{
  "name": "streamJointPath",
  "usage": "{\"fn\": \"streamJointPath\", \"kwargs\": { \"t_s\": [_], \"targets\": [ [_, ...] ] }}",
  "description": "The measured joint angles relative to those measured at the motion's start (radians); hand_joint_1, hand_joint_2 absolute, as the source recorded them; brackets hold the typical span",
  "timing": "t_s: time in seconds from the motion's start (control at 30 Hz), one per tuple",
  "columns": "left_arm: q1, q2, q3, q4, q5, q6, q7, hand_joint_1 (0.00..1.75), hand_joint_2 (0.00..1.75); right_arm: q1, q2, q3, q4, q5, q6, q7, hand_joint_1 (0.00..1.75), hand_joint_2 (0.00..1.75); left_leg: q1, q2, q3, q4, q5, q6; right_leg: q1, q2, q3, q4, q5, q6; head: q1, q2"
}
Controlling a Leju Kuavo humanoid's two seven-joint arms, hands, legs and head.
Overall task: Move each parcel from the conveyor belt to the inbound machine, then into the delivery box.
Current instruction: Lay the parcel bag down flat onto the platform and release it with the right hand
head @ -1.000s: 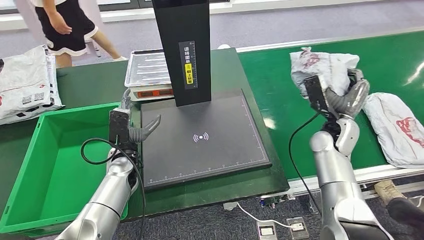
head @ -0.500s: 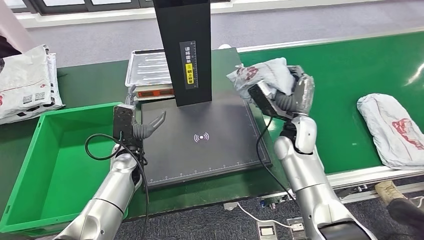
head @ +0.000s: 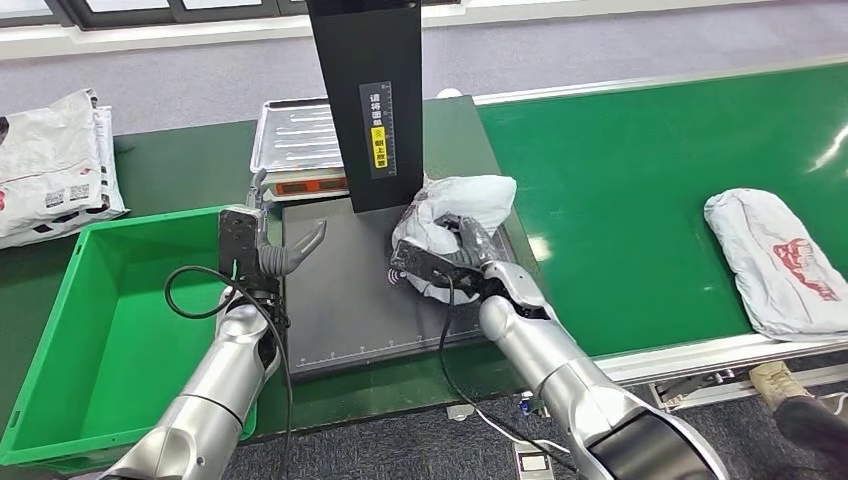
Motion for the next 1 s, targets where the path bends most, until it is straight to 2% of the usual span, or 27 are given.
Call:
{"fn": "streamJointPath", "kwargs": {
  "t_s": [0.27, 0.43, 0.7, 0.83, 1.0],
  "targets": [
    [0.004, 0.001, 0.0, -0.005, 0.005, 0.002, 0.004, 0.0, 1.75, -0.01, 0.032, 0.031, 0.102, -0.098, 0.018, -0.136, 1.75, 1.75, 0.0, 0.001, 0.001, 0.0, 0.0, 0.0, 0.0, 0.001, 0.0, 0.0, 0.0, 0.0, 0.0, 0.0],
    [0.007, 0.001, 0.0, -0.007, 0.006, 0.002, 0.005, 0.0, 1.75, -0.01, 0.046, 0.033, 0.119, -0.112, 0.011, -0.154, 1.75, 1.75, 0.0, 0.001, 0.001, 0.0, 0.0, 0.0, 0.001, 0.001, 0.0, 0.0, 0.0, 0.0, 0.0, 0.0],
    [0.002, -0.001, 0.0, -0.002, 0.022, 0.002, 0.0, 0.0, 1.75, 0.013, 0.076, 0.075, 0.118, -0.161, -0.141, -0.262, 1.75, 1.75, 0.0, 0.001, 0.0, 0.0, 0.0, 0.0, 0.001, 0.001, -0.001, 0.0, 0.0, 0.0, 0.0, 0.0],
    [-0.008, -0.007, 0.0, 0.009, 0.032, 0.002, -0.004, 0.0, 1.75, 0.027, 0.1, 0.113, 0.085, -0.168, -0.198, -0.263, 1.75, 1.75, 0.0, 0.002, 0.0, 0.0, 0.0, 0.0, 0.0, 0.002, -0.001, 0.0, 0.0, 0.0, 0.0, 0.0],
    [-0.019, -0.013, -0.001, 0.022, 0.037, 0.002, -0.008, 0.0, 1.75, 0.031, 0.112, 0.154, 0.057, -0.183, -0.21, -0.253, 1.75, 1.75, 0.0, 0.002, 0.0, 0.0, 0.0, -0.001, 0.0, 0.002, -0.001, 0.0, 0.0, 0.0, 0.0, 0.0]
  ]
}}
